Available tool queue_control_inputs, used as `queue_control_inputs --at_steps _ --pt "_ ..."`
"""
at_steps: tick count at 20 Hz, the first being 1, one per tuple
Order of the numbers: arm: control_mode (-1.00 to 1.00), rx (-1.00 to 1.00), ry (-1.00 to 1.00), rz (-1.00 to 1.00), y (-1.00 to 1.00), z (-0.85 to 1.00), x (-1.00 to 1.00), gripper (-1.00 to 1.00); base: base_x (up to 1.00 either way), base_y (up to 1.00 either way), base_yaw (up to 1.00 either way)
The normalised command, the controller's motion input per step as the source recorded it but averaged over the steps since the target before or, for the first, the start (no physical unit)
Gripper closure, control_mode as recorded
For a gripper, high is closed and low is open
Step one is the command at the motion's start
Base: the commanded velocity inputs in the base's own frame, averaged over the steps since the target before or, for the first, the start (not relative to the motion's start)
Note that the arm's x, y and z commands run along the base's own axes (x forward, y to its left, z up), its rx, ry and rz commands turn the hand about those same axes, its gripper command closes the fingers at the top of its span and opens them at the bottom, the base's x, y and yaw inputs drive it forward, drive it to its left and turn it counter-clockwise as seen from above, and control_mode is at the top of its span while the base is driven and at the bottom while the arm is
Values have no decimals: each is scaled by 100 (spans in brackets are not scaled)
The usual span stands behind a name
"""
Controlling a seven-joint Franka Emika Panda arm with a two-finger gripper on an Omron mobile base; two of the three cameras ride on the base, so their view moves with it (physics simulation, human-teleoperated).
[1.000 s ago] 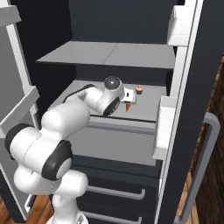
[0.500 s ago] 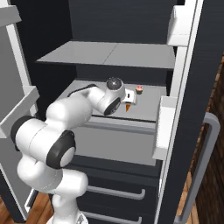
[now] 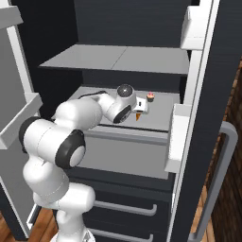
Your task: Pick the cheese from the fridge and the cheese grater from the cabinet and place them next to the salad bowl.
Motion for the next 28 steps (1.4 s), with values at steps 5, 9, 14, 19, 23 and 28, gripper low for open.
queue_control_inputs --at_steps 5,9,14,19,23,28 --pt "-100 0 4 0 -8 -7 21 -100 0 0 0" --pt "-100 0 0 0 -7 -8 20 -100 0 0 0" --pt "-100 0 0 0 -2 -13 20 -100 0 0 0" --pt "-100 0 0 0 -1 -14 24 -100 0 0 0" --pt "-100 0 0 0 -4 -12 24 -100 0 0 0" --pt "-100 1 0 0 -5 -13 24 -100 0 0 0"
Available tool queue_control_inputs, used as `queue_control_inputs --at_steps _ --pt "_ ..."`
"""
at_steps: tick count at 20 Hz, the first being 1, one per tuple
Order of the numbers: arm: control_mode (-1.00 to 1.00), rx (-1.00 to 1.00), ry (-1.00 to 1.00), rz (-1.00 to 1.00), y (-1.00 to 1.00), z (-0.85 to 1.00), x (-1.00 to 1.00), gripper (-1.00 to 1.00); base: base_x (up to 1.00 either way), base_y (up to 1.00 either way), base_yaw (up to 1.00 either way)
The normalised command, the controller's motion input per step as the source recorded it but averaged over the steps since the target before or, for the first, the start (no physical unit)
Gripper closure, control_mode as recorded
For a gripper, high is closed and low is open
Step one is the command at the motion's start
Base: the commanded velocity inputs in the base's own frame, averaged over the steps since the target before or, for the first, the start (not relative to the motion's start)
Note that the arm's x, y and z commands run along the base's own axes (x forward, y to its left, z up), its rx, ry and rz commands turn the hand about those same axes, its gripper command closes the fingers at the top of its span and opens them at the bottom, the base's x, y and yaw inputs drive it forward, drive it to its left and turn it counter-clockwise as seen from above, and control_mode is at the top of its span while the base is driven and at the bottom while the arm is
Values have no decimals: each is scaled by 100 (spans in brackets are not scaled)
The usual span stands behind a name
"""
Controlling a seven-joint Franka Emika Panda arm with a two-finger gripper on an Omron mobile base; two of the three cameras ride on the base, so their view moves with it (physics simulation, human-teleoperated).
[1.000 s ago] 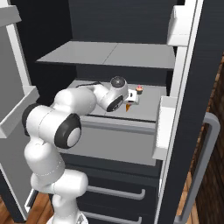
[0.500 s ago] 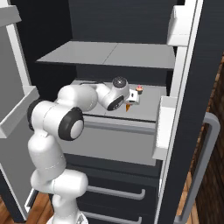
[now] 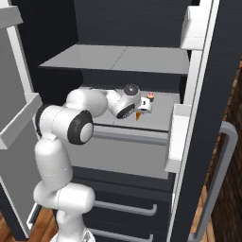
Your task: Pick the cheese from the fridge and the cheese grater from the cabinet and place them next to the salad bowl.
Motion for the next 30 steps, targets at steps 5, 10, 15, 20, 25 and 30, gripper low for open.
queue_control_inputs --at_steps 5,10,15,20,25,30 --pt "-100 4 1 0 -4 -19 16 -100 0 0 0" --pt "-100 4 0 0 -3 -19 22 -100 0 0 0" --pt "-100 1 1 0 0 -31 8 100 0 0 0" --pt "-100 0 -1 0 0 -40 -1 100 0 0 0" --pt "-100 2 -1 1 7 -37 -24 100 0 0 0" --pt "-100 0 -4 0 15 -37 -49 100 0 0 0"
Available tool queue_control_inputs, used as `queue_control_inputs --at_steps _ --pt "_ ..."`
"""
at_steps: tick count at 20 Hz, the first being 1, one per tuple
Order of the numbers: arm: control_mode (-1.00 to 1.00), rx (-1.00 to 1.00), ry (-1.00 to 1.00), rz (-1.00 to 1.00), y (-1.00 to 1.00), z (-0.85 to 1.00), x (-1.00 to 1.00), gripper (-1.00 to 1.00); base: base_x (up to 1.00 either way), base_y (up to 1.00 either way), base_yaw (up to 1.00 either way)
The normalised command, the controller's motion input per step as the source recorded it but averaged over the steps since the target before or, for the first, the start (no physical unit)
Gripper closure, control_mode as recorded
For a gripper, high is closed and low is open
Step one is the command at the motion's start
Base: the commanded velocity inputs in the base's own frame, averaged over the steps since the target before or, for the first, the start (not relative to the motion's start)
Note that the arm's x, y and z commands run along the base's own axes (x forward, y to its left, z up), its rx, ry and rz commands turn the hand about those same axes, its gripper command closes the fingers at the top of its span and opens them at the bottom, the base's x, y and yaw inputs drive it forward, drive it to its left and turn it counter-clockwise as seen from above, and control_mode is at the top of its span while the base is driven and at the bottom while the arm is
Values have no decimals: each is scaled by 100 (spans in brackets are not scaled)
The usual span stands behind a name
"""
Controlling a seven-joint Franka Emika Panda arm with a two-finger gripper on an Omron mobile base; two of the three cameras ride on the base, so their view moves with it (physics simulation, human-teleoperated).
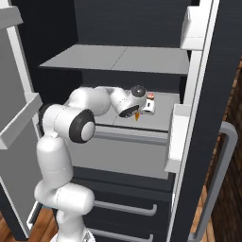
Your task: Pick the cheese from the fridge and the cheese grater from the cabinet and place them next to the salad bowl.
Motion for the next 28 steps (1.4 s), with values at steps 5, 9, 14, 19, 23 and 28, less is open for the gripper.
queue_control_inputs --at_steps 5,9,14,19,23,28 --pt "-100 0 -3 0 14 -29 -62 100 0 0 0" --pt "-100 0 1 1 8 1 -55 100 0 0 0" --pt "-100 -2 3 1 2 23 -54 100 0 0 0" --pt "-100 0 -2 0 0 36 -62 100 0 0 0" --pt "-100 0 -8 0 1 40 -56 100 0 0 0" --pt "-100 0 -6 -3 10 35 -57 100 0 0 0"
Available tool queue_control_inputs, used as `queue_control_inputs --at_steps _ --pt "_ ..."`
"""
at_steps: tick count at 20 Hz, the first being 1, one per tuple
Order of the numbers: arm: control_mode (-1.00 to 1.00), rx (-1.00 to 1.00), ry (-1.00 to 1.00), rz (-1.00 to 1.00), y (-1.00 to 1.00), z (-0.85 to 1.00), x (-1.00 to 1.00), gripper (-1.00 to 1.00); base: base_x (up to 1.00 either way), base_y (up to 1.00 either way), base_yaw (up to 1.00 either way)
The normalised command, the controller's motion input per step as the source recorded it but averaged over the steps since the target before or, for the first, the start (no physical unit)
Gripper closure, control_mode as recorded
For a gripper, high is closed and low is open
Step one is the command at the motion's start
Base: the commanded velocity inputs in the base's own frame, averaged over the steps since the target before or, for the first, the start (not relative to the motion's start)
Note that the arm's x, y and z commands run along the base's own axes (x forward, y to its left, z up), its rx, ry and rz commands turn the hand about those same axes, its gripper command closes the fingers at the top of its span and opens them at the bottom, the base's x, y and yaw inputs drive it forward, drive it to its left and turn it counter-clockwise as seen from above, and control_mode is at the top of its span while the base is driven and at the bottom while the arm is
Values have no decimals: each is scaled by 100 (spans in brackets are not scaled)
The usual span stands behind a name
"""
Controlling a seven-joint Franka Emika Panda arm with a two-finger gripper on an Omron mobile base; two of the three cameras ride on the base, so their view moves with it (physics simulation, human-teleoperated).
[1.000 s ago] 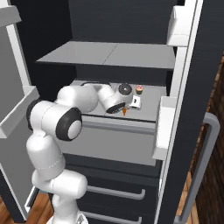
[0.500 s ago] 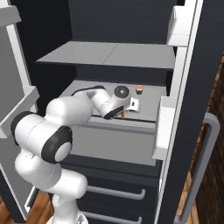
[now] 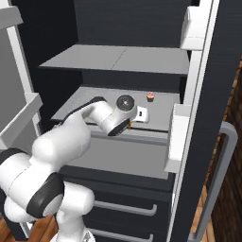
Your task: Pick the cheese from the fridge and the cheese grater from the cabinet and place them next to the salad bowl.
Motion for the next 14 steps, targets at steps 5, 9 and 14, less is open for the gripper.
queue_control_inputs --at_steps 5,9,14 --pt "-100 -1 1 -7 15 32 -40 100 0 0 0" --pt "-100 0 2 -15 19 30 -35 100 0 0 0" --pt "-100 4 0 -5 11 27 -50 100 0 0 0"
